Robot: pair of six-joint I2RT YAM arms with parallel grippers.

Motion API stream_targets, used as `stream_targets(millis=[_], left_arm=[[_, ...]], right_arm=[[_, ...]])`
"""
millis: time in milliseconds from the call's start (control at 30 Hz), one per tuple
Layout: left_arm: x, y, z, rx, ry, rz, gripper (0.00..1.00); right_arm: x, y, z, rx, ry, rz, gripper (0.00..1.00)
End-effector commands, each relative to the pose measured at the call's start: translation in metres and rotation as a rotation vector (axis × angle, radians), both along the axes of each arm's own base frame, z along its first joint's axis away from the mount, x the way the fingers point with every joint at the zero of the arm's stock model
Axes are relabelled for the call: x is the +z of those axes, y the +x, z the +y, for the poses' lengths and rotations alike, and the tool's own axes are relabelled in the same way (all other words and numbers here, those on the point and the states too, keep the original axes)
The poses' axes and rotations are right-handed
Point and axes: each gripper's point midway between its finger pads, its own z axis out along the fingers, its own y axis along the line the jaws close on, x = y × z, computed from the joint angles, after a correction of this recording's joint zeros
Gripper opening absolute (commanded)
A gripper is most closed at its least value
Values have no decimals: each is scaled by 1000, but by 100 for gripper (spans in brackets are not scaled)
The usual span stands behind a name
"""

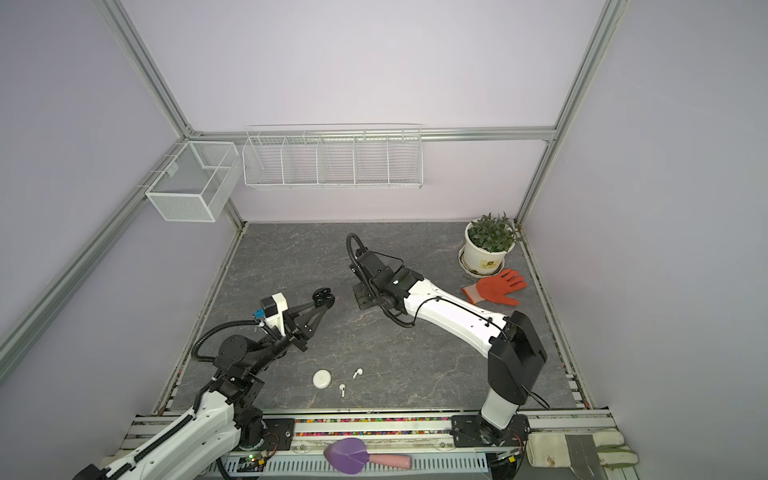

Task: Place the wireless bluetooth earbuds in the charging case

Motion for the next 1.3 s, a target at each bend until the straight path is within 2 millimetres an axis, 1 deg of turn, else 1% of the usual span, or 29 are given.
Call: stream_targets(millis=[0, 67, 167, 200, 367, 500, 600, 733, 900, 1100, 1267], left_arm=[[39, -11, -6, -64, -45, -111, 0], [40, -11, -9, -79, -30, -120, 0], [43, -10, -11, -80, -22, -137, 0], [38, -8, -14, -86, -8, -135, 0], [38, -9, -15, -92, -13, -179, 0], [38, -9, -16, -91, -10, -182, 0], [38, -9, -15, -88, -10, -187, 0], [38, -9, -14, -80, -8, -194, 0], [38, -10, -13, -76, -8, -198, 0], [40, -10, -13, -75, -8, -208, 0], [40, -12, -11, -73, -9, -211, 0]], right_arm=[[42, 3, -8, 18, 26, -116, 17], [66, -1, -9, 29, 64, -158, 17], [95, -10, -8, 49, 110, -214, 17], [102, -13, -7, 56, 123, -227, 16], [138, -33, 3, 105, 184, -296, 16], [158, -47, 12, 135, 217, -351, 15], [165, -55, 20, 149, 233, -364, 14], [164, -62, 33, 158, 231, -356, 14], [168, -67, 44, 154, 251, -352, 14], [162, -72, 58, 167, 250, -345, 13], [159, -74, 64, 172, 261, -332, 13]])
